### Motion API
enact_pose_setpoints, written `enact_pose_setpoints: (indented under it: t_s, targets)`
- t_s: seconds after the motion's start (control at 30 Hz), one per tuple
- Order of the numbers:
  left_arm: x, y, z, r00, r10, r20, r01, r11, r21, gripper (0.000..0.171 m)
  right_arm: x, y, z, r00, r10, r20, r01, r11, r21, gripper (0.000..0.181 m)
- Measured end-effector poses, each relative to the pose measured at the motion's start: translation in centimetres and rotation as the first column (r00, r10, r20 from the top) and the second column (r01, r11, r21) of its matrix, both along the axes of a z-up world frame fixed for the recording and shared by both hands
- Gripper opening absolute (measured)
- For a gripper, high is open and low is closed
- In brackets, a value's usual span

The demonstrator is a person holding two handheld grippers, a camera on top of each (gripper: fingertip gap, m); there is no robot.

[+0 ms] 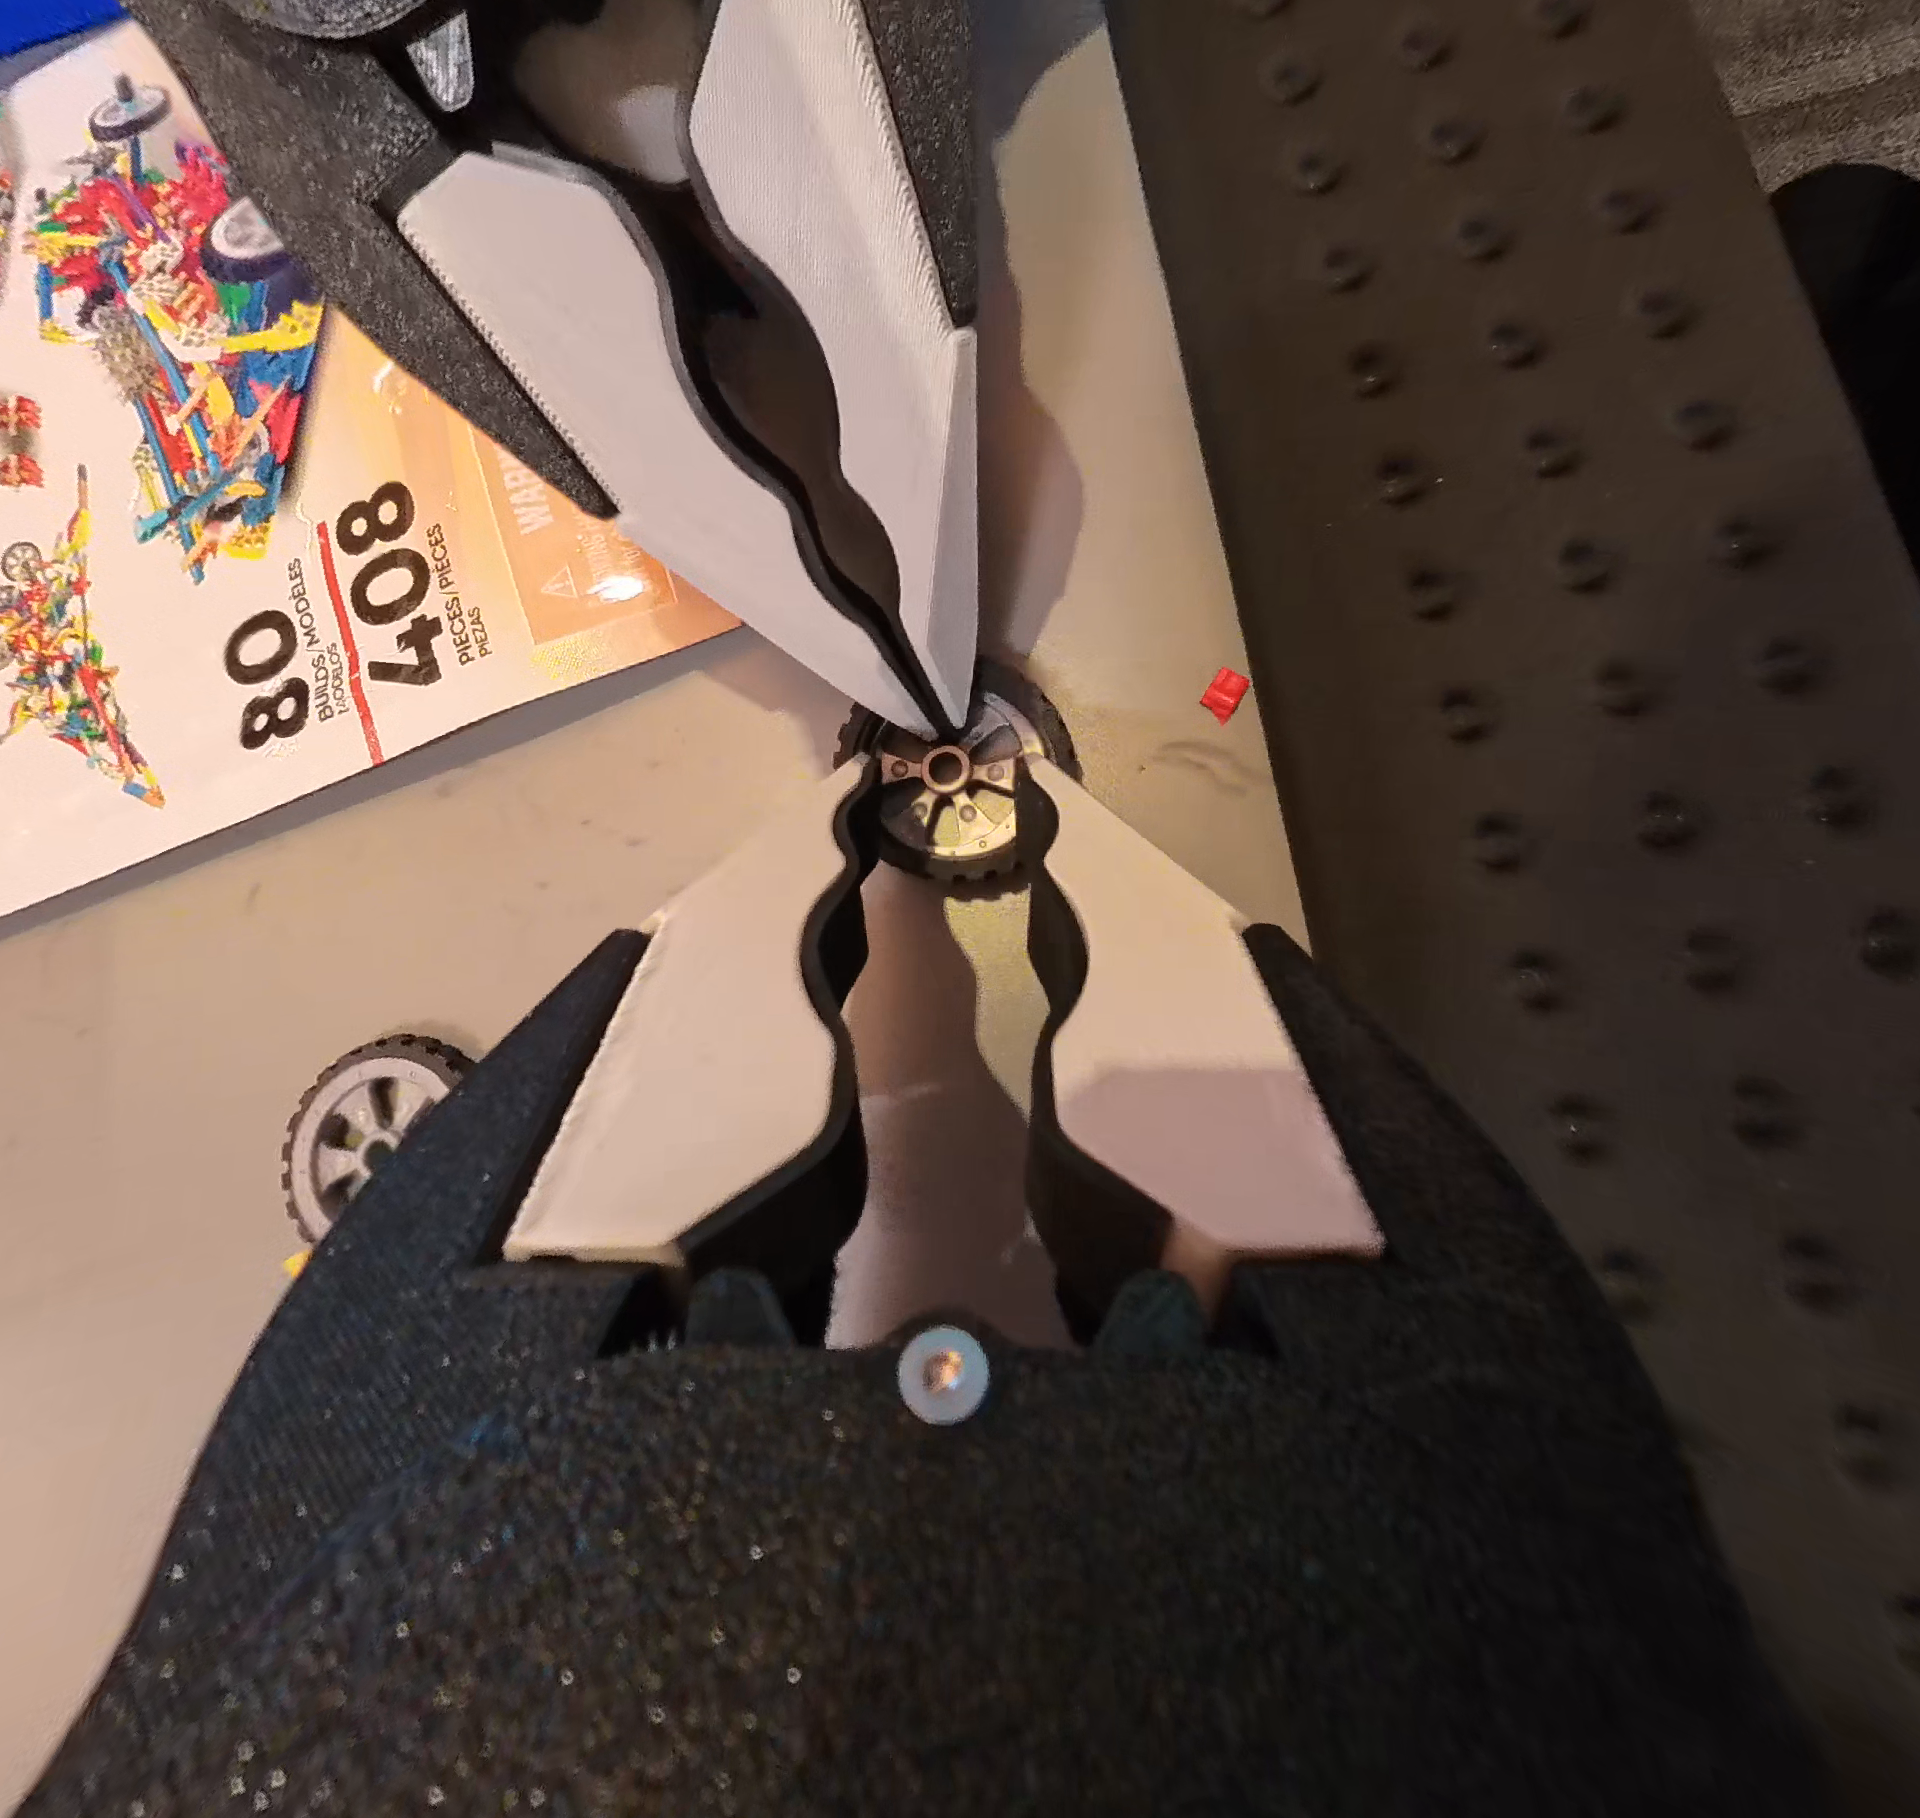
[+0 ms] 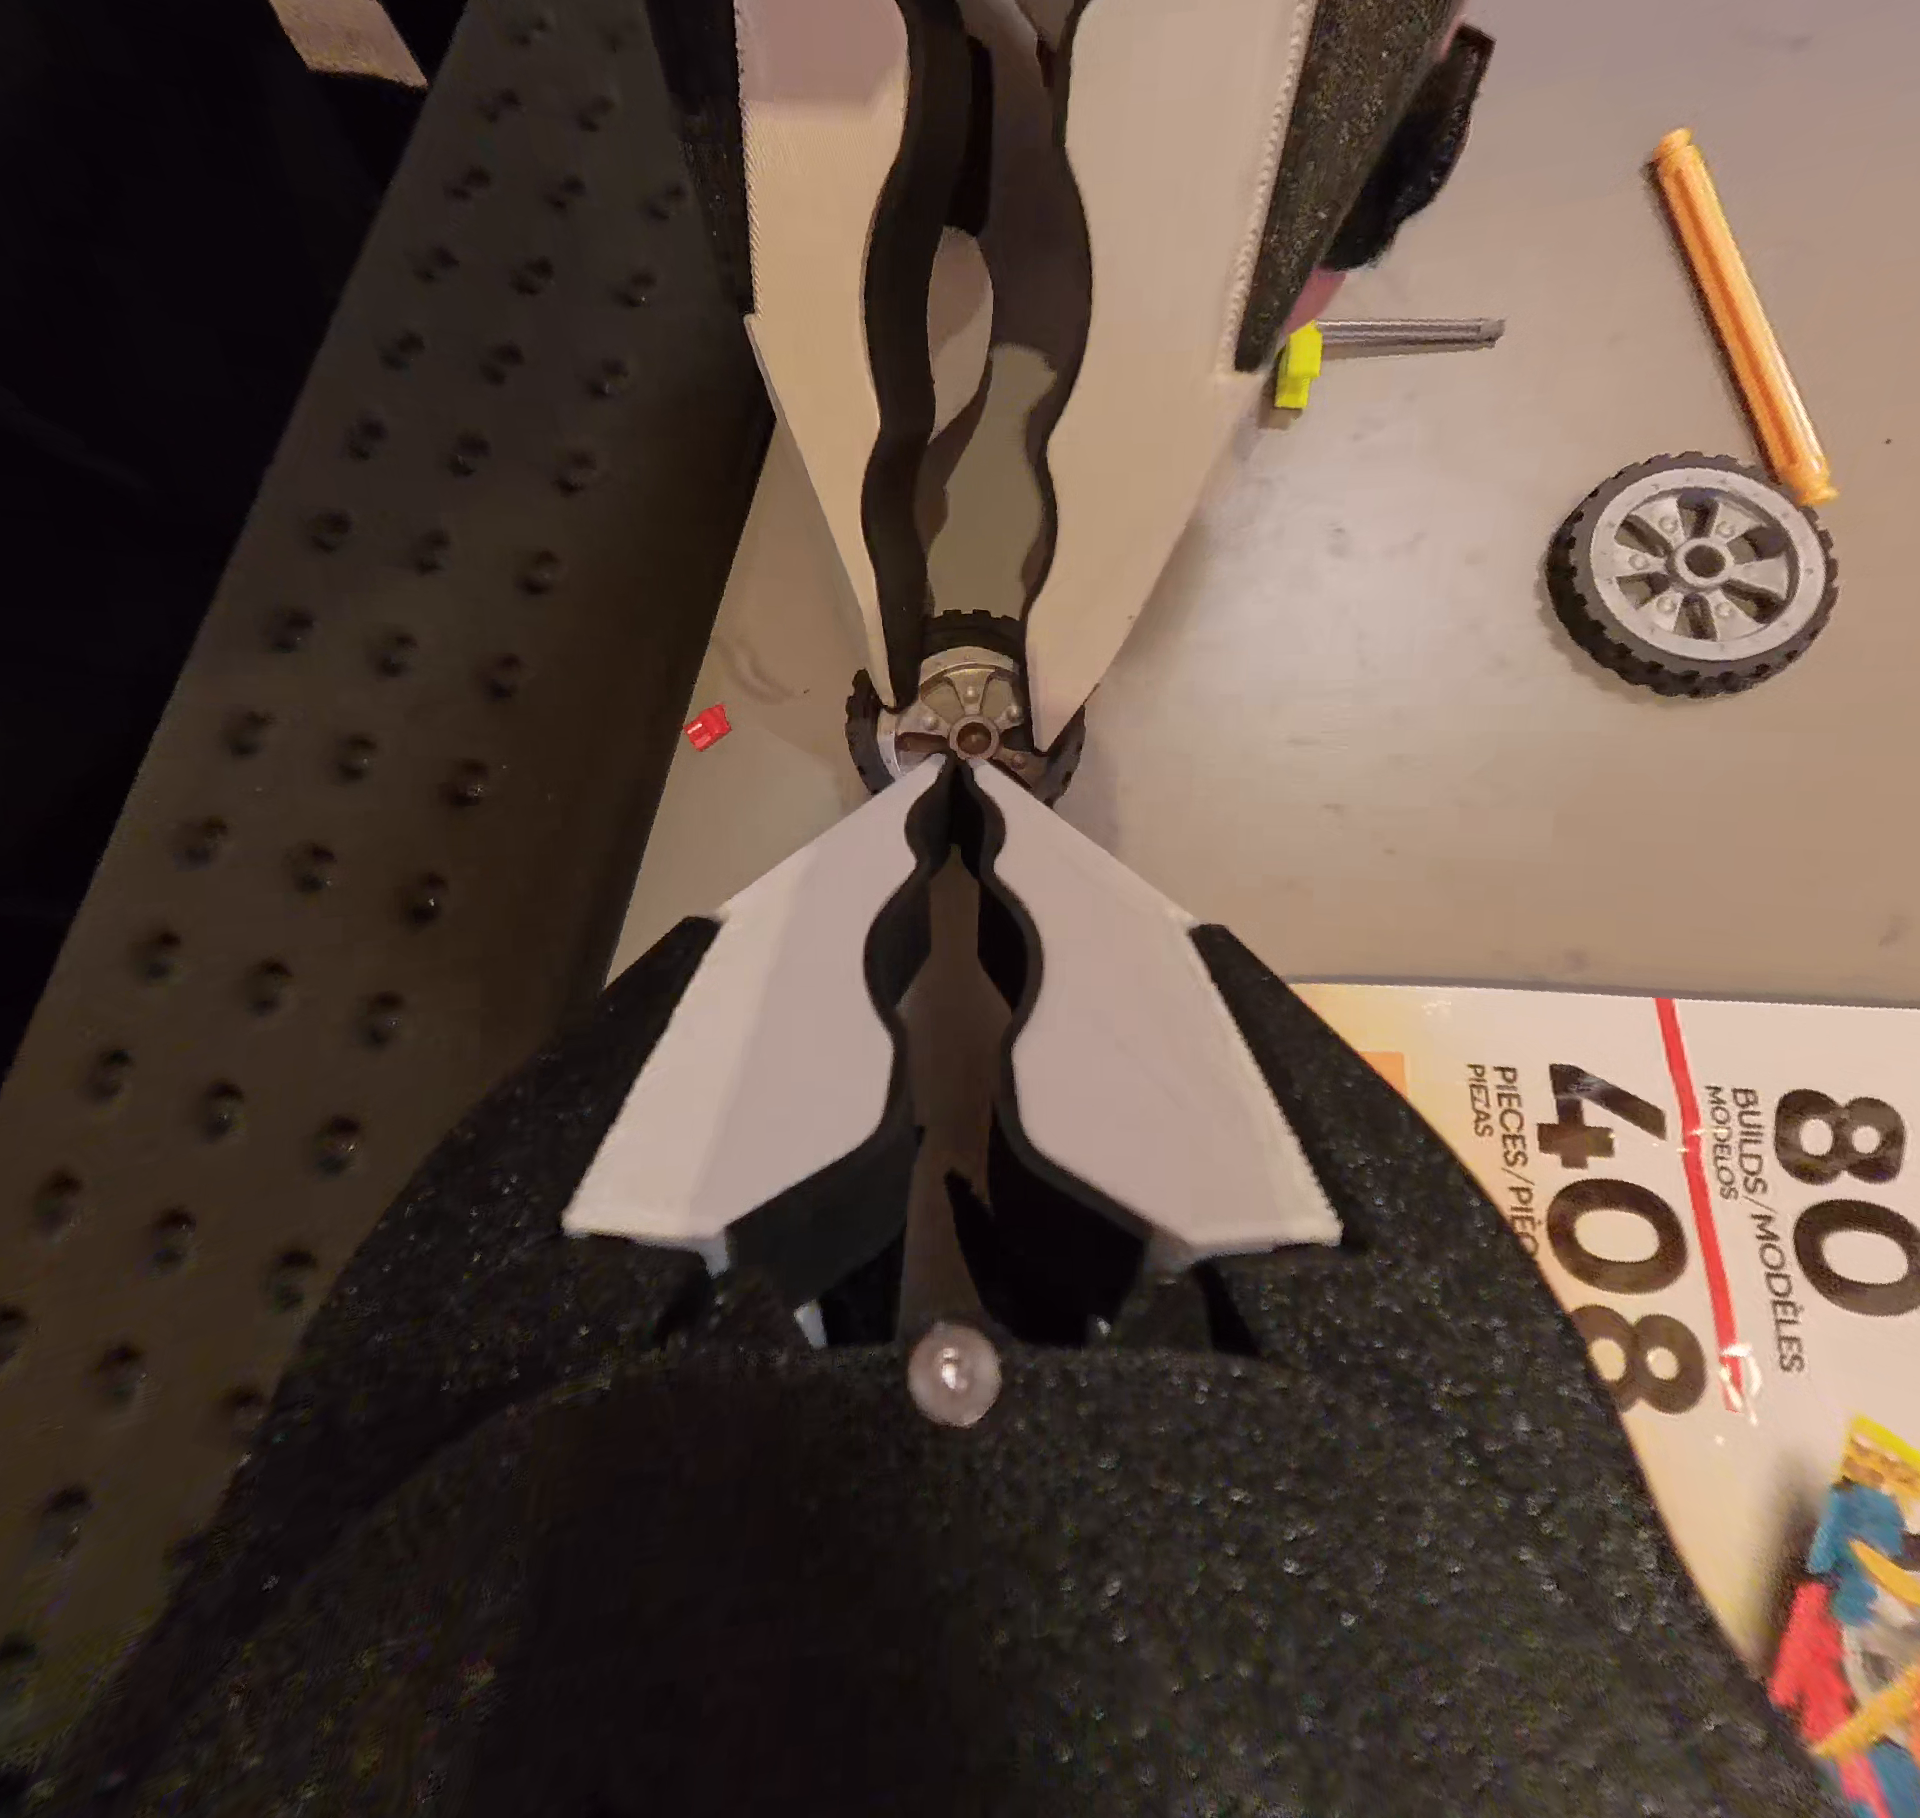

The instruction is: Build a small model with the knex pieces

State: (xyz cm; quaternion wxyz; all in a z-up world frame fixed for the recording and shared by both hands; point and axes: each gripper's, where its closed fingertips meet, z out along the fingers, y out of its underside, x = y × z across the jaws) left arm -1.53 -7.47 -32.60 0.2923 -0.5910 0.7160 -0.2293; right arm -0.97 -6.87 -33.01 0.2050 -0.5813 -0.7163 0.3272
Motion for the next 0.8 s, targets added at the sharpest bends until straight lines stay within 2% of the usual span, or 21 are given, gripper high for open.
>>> enact_pose_setpoints:
  t_s: [0.1,0.23,0.57,0.67,0.8]
  targets:
    - [0.0,0.1,0.0,0.999,-0.014,-0.029,0.016,0.997,0.08,0.023,0.0,0.2,0.2,1.0,0.011,0.016,-0.013,0.995,0.098,0.0]
    - [0.1,0.1,0.1,0.998,-0.021,-0.065,0.029,0.993,0.113,0.022,0.5,0.0,0.6,0.998,0.02,0.064,-0.03,0.988,0.153,0.0]
    - [0.4,0.1,0.0,0.995,0.008,-0.1,0.006,0.99,0.144,0.018,1.4,-0.3,0.1,0.994,0.014,0.109,-0.029,0.99,0.139,0.001]
    - [0.3,-0.2,-0.2,0.995,0.0,-0.098,0.015,0.988,0.152,0.01,1.5,-0.4,0.0,0.997,0.01,0.079,-0.02,0.992,0.128,0.001]
    - [0.2,0.0,-0.2,0.999,0.024,-0.04,-0.019,0.992,0.121,0.013,1.2,-0.4,0.0,1.0,-0.031,0.005,0.031,0.997,0.071,0.001]
